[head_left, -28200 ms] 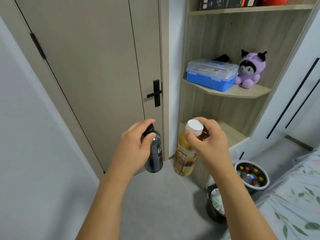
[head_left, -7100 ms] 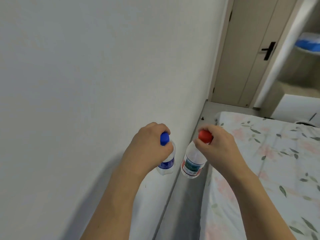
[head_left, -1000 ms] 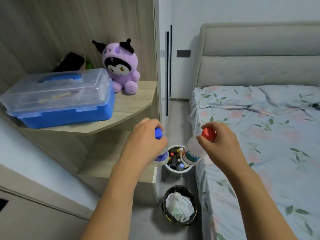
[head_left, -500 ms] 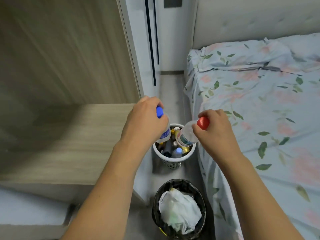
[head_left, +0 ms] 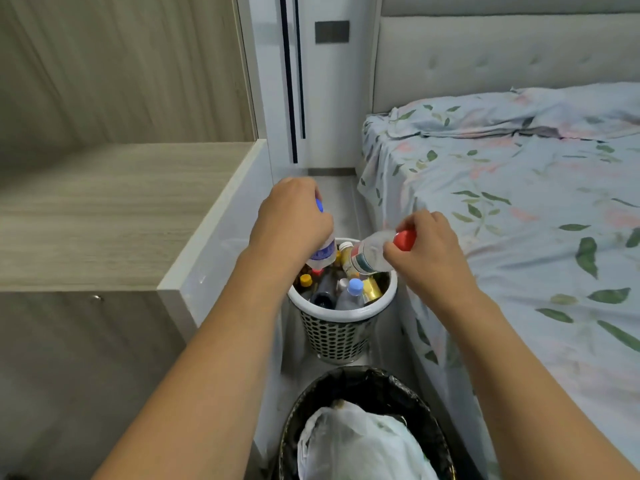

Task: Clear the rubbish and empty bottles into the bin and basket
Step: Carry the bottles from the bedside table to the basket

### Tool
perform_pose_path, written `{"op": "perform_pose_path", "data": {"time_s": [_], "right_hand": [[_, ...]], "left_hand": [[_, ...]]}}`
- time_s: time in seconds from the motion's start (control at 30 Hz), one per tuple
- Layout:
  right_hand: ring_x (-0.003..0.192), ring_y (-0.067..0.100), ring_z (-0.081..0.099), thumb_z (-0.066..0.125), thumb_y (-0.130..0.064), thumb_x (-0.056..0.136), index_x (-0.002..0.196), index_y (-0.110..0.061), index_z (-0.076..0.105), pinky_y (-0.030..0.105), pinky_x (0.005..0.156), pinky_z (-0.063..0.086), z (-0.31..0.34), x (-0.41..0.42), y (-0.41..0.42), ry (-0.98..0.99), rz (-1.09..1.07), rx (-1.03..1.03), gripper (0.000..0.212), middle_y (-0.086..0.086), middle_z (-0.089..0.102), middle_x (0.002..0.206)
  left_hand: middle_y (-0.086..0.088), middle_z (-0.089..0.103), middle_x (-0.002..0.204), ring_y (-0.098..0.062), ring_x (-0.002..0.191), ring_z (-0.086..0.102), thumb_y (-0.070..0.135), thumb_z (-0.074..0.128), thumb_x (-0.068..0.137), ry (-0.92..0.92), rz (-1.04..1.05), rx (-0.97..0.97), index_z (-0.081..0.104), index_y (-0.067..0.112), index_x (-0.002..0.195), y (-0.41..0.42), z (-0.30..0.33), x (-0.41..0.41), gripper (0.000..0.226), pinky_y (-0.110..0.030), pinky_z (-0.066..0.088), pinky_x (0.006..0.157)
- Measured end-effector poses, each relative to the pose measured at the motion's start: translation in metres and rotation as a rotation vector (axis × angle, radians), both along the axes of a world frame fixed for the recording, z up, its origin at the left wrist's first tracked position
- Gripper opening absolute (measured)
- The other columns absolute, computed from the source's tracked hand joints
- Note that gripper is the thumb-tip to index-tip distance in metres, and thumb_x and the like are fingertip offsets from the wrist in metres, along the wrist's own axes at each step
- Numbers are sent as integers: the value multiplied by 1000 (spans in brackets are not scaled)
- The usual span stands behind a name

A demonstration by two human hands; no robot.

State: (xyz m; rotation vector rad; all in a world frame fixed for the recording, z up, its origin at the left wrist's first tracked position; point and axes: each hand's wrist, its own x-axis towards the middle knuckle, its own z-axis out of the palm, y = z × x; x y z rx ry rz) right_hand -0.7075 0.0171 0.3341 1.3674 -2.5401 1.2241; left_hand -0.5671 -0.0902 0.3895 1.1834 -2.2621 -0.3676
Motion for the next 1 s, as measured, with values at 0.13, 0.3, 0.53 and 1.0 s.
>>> {"op": "perform_pose_path", "data": {"time_s": [0.13, 0.3, 0.53, 1.0], "right_hand": [[87, 14, 44, 62, -21, 81, 101, -16, 53, 24, 75, 34, 0, -8, -4, -13, 3, 11, 22, 0, 45, 103], [81, 14, 45, 61, -22, 82, 97, -18, 48, 25, 71, 37, -34, -28, -33, 32, 19, 31, 21, -1, 44, 99], [73, 15, 53, 58, -16, 79, 89, -14, 48, 25, 57, 43, -87, -48, -81, -152, 58, 63, 14, 3, 45, 96], [76, 24, 58, 49, -27, 88, 67, -21, 48, 33, 67, 43, -147, -77, -149, -160, 183, 419, 22, 3, 57, 75]], "left_hand": [[-8, 56, 108, -23, 87, 54, 12, 57, 82, -17, 15, 25, 62, 12, 104, -14, 4, -18, 22, -30, 39, 67], [-11, 57, 104, -24, 82, 51, 9, 53, 81, -70, 15, 42, 60, 7, 104, -45, -28, -47, 24, -29, 39, 63], [-16, 60, 106, -31, 89, 57, 8, 53, 81, -12, 148, 253, 57, 4, 102, -90, -100, -68, 22, -31, 43, 67], [-16, 58, 119, -35, 106, 56, 36, 65, 83, -35, 235, 384, 46, 10, 122, -138, -237, -89, 50, -35, 46, 83]]}}
